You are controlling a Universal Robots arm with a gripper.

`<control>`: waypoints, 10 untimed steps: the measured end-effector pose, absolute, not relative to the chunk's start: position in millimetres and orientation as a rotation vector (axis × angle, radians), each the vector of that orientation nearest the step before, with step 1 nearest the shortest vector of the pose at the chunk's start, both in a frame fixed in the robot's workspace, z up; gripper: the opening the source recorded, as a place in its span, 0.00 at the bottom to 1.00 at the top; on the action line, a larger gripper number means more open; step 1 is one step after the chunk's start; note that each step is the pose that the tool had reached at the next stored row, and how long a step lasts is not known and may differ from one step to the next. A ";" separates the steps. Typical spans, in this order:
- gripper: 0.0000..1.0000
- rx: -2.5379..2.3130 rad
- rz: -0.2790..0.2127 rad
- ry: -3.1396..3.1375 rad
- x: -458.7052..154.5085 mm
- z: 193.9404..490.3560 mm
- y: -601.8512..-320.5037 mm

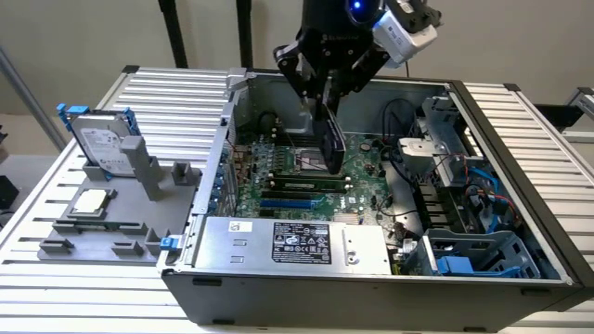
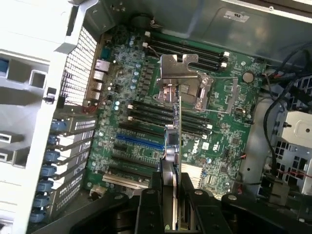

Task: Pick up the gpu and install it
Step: 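Insert the gpu into the slot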

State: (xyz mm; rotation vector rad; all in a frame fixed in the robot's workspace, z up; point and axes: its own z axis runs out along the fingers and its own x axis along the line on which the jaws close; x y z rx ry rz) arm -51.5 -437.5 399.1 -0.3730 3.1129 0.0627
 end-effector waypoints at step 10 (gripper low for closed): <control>0.00 -0.654 0.061 3.058 -51.4 394.4 -437.5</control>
